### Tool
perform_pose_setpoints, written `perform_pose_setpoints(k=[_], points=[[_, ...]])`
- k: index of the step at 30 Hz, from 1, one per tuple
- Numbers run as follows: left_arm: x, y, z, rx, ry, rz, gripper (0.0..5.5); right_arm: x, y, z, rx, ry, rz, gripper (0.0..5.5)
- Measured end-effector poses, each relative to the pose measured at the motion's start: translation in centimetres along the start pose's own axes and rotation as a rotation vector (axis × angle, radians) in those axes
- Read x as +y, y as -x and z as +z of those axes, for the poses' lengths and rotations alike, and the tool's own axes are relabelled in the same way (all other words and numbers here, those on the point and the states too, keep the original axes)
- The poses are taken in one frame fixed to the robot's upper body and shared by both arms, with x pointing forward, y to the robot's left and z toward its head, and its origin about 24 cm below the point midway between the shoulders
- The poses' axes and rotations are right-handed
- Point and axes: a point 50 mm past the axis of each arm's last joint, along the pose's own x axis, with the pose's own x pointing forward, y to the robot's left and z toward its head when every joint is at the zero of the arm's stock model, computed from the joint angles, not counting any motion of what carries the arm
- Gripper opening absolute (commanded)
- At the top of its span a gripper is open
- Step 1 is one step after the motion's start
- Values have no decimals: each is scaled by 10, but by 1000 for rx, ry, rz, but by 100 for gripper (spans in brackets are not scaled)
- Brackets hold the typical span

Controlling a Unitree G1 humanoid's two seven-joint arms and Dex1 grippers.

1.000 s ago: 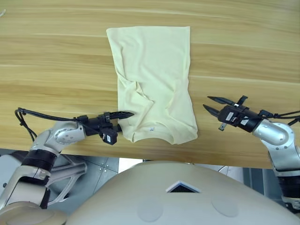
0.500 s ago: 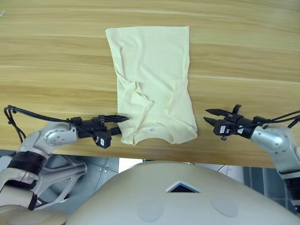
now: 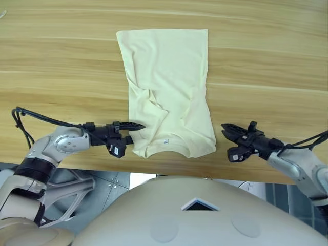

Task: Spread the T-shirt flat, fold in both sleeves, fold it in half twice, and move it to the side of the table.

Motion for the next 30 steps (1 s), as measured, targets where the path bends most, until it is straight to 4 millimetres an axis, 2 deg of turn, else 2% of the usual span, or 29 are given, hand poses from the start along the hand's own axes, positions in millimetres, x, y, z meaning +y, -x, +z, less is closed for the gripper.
perform_pose_setpoints(k=[3, 9, 17, 23, 30], points=[[4, -4, -3, -1, -4, 2, 230, 6, 2, 11, -73, 37, -5, 144], [11, -9, -7, 2, -4, 9, 230, 12, 3, 14, -125, 72, -41, 144], [12, -10, -9, 3, -1, 17, 230, 14, -15, 22, -194, 39, -149, 144], [8, -8, -8, -1, 10, 13, 230, 13, -26, 19, -203, 0, -199, 144], [4, 3, -10, 15, 28, 10, 230, 8, -27, 0, -152, -43, -221, 144]])
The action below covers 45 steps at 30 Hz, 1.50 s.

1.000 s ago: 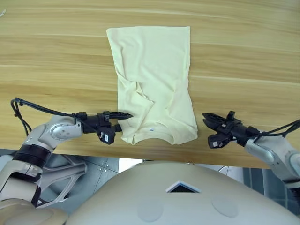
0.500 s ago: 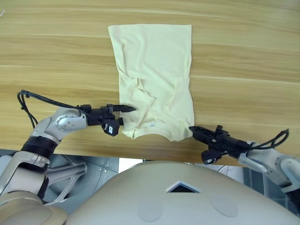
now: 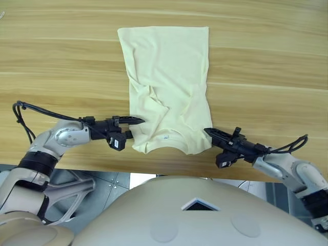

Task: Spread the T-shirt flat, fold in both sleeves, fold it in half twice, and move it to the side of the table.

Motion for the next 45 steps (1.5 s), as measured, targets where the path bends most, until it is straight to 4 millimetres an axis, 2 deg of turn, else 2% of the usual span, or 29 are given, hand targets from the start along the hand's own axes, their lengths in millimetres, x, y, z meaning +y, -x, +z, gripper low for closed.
perform_pose_setpoints(k=[4, 7, 15, 28, 36, 42, 45], points=[[0, 8, -3, 25, 7, -1, 230, -5, 14, -16, 56, 39, 40, 144], [0, 8, -3, 24, 10, -1, 230, -6, 15, -18, 57, 50, 51, 144], [0, 7, -2, 19, 8, -10, 230, -5, 6, -12, 37, 37, 42, 144], [4, 1, -1, -5, -18, -60, 230, 0, 0, 17, -76, -9, 72, 144], [-2, 0, 2, -41, -9, -110, 93, 1, 0, 16, -78, -11, 112, 6], [-9, 11, 3, -23, 9, -137, 5, -1, -1, 16, -88, -3, 117, 0], [-11, 18, 1, 2, 18, -135, 1, -2, -2, 15, -91, -2, 126, 0]])
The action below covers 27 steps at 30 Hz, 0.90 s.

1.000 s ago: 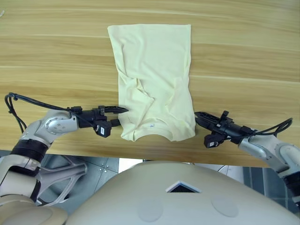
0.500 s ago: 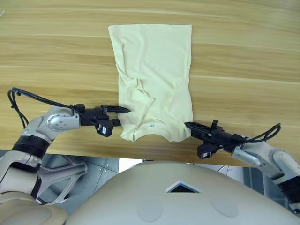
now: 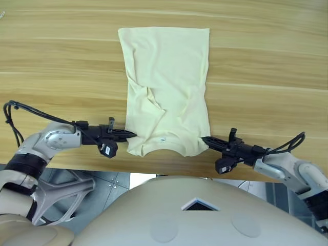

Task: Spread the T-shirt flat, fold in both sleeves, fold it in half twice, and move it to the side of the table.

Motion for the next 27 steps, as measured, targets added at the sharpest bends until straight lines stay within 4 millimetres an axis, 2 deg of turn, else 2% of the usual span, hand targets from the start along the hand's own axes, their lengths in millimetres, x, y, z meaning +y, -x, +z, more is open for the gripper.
perform_pose_setpoints(k=[12, 16, 18, 22, 27], points=[[0, -3, 0, -15, 75, 71, 1, -4, 0, -4, 23, -58, 0, 0], [0, -18, 17, -124, 242, 158, 1, -12, 2, 4, 38, -216, -24, 0], [8, -16, 27, -180, 334, 208, 1, -30, 7, 10, 13, -303, -81, 0], [14, -11, 40, -270, 447, 251, 1, -46, 16, 12, -8, -393, -102, 0], [-3, -2, 47, -245, 532, 219, 1, -53, 32, 18, 0, -458, -98, 0]])
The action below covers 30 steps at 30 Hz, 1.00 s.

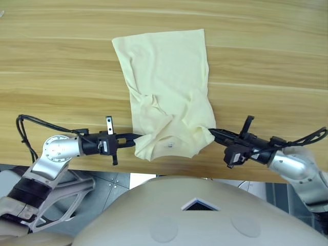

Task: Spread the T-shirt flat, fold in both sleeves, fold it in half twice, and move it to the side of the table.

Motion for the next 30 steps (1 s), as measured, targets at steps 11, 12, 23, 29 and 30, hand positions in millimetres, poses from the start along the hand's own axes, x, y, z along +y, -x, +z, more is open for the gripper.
perform_pose_setpoints(k=[11, 12, 23, 29, 30], points=[[-29, 13, 14, -5, 88, -19, 1, -19, 24, 26, -63, -48, 16, 0], [-29, 12, 16, -19, 89, -28, 1, -20, 24, 26, -66, -46, 24, 0], [49, -35, -18, -160, 475, 402, 1, -82, -41, -9, -112, -221, -292, 0], [89, -43, -24, -270, 701, 586, 1, -99, -68, -31, -81, -310, -390, 0], [96, -43, -26, -274, 728, 614, 1, -103, -71, -32, -82, -312, -408, 0]])
